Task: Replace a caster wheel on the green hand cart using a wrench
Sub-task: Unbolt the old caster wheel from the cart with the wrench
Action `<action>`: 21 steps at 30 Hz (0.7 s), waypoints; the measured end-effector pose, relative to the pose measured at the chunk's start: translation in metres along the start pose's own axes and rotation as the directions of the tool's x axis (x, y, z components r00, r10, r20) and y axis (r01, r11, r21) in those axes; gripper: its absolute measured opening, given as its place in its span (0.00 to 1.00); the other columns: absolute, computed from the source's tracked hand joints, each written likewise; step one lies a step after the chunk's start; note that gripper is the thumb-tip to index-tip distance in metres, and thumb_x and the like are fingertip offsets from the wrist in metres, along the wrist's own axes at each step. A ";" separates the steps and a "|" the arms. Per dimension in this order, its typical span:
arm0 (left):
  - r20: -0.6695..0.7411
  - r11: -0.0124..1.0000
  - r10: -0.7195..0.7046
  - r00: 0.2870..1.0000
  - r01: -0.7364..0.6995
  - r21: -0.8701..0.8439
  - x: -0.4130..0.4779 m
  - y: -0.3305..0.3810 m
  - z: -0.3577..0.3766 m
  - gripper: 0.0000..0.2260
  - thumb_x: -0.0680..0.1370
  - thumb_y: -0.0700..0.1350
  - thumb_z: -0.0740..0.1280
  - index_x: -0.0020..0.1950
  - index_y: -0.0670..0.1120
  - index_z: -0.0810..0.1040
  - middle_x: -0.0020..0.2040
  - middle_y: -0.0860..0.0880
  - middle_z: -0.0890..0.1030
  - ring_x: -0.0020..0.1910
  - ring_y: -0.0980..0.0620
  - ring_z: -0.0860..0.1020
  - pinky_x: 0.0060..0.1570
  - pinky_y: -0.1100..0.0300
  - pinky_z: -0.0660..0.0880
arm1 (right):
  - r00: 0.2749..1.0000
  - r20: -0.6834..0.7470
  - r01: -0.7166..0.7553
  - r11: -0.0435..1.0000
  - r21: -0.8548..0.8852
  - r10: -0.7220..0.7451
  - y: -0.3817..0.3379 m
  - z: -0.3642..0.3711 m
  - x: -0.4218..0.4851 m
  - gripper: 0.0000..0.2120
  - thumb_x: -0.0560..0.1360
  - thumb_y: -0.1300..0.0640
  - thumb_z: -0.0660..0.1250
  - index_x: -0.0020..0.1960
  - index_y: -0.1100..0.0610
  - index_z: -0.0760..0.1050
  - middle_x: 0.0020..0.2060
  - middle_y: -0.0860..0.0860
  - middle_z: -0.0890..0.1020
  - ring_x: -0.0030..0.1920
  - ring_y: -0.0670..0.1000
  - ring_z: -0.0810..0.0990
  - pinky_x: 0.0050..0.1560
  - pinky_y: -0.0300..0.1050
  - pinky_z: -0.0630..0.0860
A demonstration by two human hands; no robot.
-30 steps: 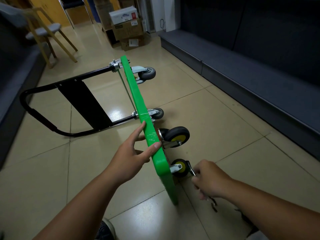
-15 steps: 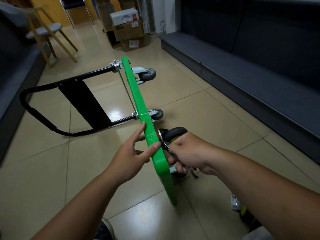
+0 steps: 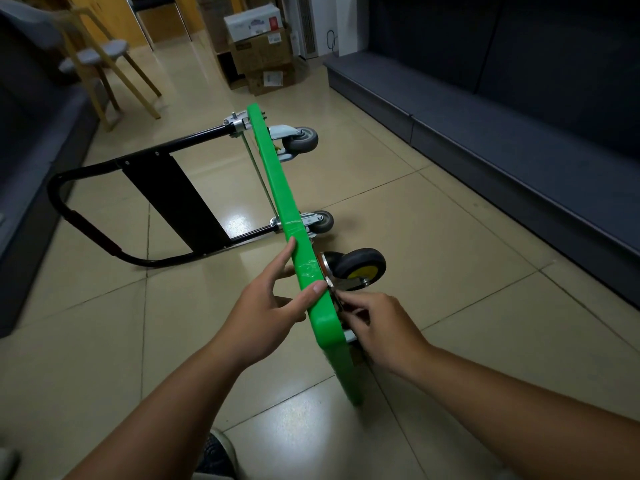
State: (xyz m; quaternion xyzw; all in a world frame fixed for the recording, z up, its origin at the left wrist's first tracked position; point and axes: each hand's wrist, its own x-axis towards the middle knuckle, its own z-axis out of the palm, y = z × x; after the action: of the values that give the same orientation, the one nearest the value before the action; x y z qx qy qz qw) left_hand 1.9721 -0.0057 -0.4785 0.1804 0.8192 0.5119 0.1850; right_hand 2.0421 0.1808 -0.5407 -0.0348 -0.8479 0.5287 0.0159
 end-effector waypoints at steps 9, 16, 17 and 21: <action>0.003 1.000 -0.012 1.000 0.012 -0.004 0.002 0.002 0.000 0.45 0.67 0.66 0.73 0.81 0.66 0.57 0.67 0.58 0.74 0.48 0.51 0.87 0.54 0.46 0.84 | 0.930 0.054 -0.337 0.902 -0.270 0.364 0.015 -0.015 -0.031 0.10 0.79 0.61 0.65 0.39 0.53 0.78 0.31 0.48 0.80 0.31 0.46 0.84 0.25 0.38 0.72; -0.006 1.000 -0.007 1.000 0.007 0.003 0.001 0.003 0.002 0.45 0.67 0.66 0.72 0.81 0.67 0.57 0.65 0.63 0.74 0.46 0.50 0.87 0.53 0.45 0.84 | 0.930 0.056 -0.366 0.928 0.074 0.363 -0.054 -0.030 0.000 0.17 0.79 0.60 0.61 0.31 0.56 0.74 0.27 0.51 0.78 0.23 0.49 0.75 0.27 0.38 0.68; -0.006 1.000 -0.005 1.000 0.005 0.007 0.001 0.003 0.002 0.45 0.67 0.66 0.72 0.81 0.67 0.56 0.64 0.64 0.73 0.46 0.50 0.87 0.53 0.46 0.84 | 0.932 0.067 -0.360 0.929 0.085 0.355 -0.061 -0.030 0.004 0.18 0.79 0.60 0.60 0.30 0.55 0.73 0.26 0.51 0.76 0.25 0.50 0.74 0.30 0.40 0.68; -0.007 1.000 -0.003 1.000 0.003 -0.001 -0.001 0.001 0.002 0.43 0.70 0.63 0.72 0.81 0.67 0.56 0.66 0.61 0.74 0.46 0.50 0.87 0.54 0.44 0.83 | 0.926 0.129 -0.368 0.923 0.113 0.353 -0.067 -0.027 0.009 0.18 0.80 0.61 0.59 0.32 0.55 0.75 0.26 0.54 0.75 0.28 0.53 0.73 0.35 0.46 0.68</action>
State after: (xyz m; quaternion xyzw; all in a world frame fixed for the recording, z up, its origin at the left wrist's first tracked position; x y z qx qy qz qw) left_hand 1.9742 -0.0040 -0.4783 0.1773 0.8199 0.5127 0.1831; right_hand 2.0324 0.1767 -0.4689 -0.1610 -0.7888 0.5799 -0.1246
